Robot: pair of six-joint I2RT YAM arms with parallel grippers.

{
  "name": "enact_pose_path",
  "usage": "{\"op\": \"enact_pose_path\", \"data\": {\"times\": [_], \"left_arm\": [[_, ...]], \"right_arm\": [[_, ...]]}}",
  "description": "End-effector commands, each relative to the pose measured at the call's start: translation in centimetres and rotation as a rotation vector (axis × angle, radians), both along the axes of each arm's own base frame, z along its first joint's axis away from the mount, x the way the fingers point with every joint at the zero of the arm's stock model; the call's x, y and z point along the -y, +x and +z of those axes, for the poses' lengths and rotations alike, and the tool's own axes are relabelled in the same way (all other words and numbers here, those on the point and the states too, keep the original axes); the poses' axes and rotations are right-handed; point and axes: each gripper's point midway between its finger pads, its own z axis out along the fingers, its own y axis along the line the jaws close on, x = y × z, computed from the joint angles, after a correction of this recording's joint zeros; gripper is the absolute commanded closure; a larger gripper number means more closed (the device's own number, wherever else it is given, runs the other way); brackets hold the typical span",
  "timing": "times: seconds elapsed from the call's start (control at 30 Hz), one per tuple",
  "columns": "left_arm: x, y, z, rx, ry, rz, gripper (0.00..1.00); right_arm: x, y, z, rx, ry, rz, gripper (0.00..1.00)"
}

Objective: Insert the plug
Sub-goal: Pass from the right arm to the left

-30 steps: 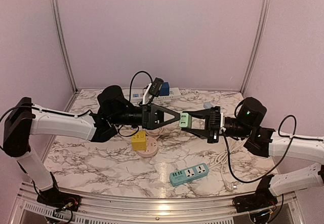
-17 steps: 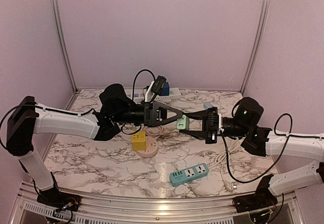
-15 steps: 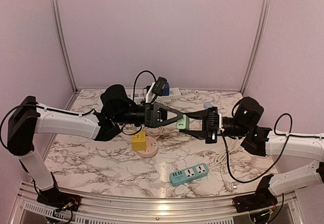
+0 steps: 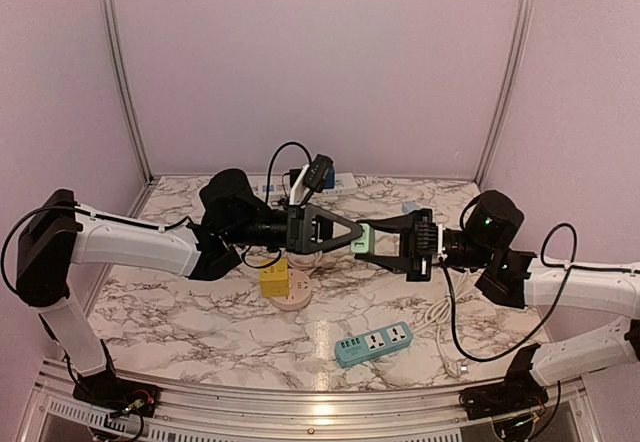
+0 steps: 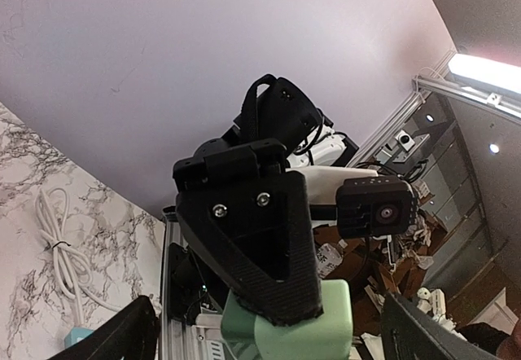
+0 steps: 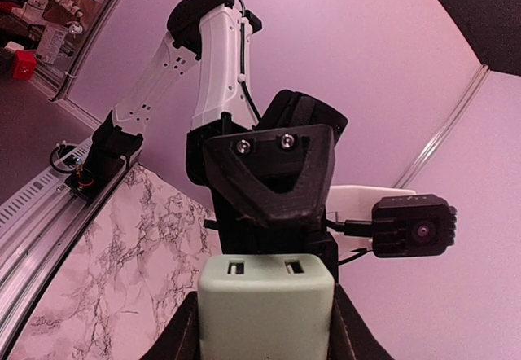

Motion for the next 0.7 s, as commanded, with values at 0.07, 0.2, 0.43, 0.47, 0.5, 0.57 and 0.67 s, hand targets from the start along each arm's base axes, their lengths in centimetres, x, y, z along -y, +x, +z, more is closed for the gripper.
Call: {"op": "enact_pose_path", "data": {"times": [0.07,0.2,0.43,0.47,0.5,0.57,0.67], "left_arm": [[0.2,-1.2,1.2,0.029,-0.053,-0.047,0.12],[0.2,-1.4,1.3,0.028,-0.055,-0.054,0.26],[0.4,-1.3,0.9,0.017,-0.046,-0.05,0.47],[0.4,-1.2,0.8,0.014,-0.041,-0.048,0.48],[0.4,-1.1,0.8,0.014,-0.038,-0.042,0.49],[0.5,-0.8,0.4,0.012,-0.021,-0.022,0.51],[0.6,-0.3,-0.1,0.023,0.02,0.018,0.56]], "right_arm": [[-0.4,0.1,1.8,0.045,0.04,0.004,0.82],[-0.6,0.3,1.4,0.044,0.033,-0.001,0.82],[-0.4,0.4,1.3,0.049,0.03,-0.018,0.81],[-0.4,0.4,1.3,0.047,0.025,-0.023,0.8],[-0.4,0.6,1.2,0.046,0.017,-0.031,0.77],[-0.4,1.1,1.0,0.03,-0.015,-0.057,0.68],[-0.4,1.8,1.2,0.014,-0.067,-0.095,0.54]]}}
